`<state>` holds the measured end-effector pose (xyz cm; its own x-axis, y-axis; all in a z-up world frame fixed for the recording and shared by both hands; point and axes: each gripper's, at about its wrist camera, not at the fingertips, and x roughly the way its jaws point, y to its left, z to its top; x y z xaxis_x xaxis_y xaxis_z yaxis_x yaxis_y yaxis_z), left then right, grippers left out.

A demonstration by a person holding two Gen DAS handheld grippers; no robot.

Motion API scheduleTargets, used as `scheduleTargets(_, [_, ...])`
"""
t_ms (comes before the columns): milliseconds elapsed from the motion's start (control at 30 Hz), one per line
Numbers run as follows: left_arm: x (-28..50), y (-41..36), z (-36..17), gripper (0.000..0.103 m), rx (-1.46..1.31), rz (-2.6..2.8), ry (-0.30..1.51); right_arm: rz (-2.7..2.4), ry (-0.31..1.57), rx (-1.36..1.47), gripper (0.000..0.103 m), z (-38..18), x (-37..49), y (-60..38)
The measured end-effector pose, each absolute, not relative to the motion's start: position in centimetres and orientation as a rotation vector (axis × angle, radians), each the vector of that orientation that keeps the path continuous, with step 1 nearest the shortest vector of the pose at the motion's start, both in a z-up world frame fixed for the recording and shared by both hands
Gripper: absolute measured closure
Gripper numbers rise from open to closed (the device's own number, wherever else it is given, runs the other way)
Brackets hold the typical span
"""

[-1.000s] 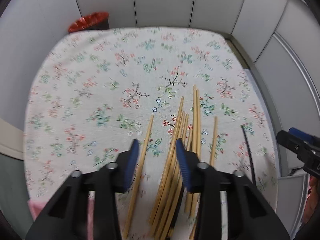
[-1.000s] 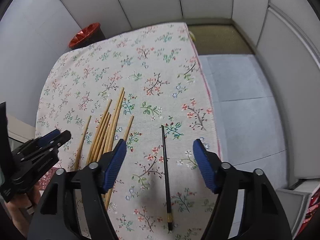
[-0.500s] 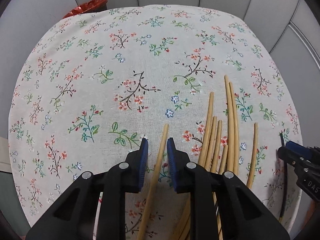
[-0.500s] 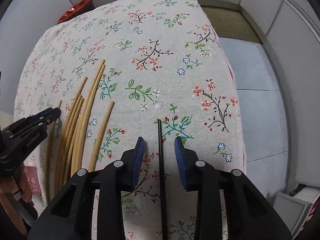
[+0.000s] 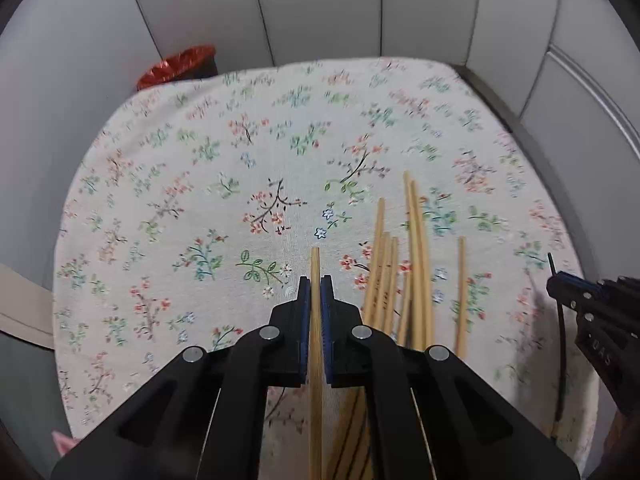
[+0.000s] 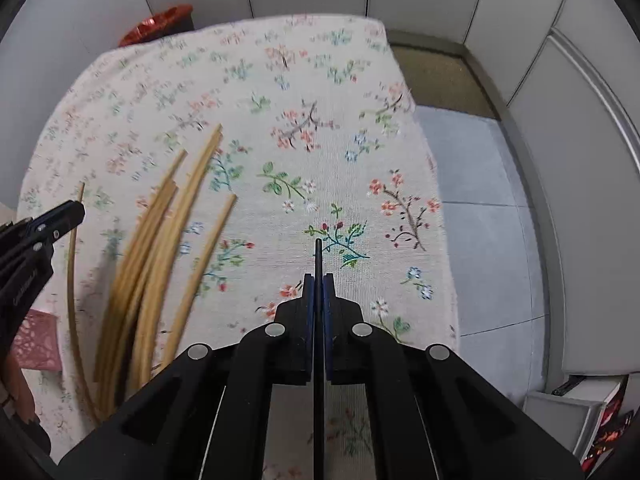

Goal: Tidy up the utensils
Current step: 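Lower the left tool to the chopstick pile and grasp one chopstick, then carry the chopstick in the left tool over the pink basket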

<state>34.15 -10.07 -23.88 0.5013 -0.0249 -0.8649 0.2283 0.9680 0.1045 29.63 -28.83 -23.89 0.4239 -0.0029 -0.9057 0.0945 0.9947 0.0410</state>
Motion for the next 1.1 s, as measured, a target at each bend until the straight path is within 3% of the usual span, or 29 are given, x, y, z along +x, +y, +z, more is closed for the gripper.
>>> scheduleTargets(567, [19.5,-4.2,-10.3,0.098,0.126,-0.162,0.716,0.006,0.767,0.078,0.100,-10.2,15.7,-23.1])
scheduleTargets(700, [16.2,-1.5,-7.6,0.098,0.045,-0.179,0.618,0.019,0.675,0.069,0.100,-9.1,12.9,-22.5])
scheduleTargets(1100, [11.4,2.7,-2.3,0.098,0.002,-0.132,0.399,0.106,0.628,0.088,0.100,-6.6,11.5,-20.3])
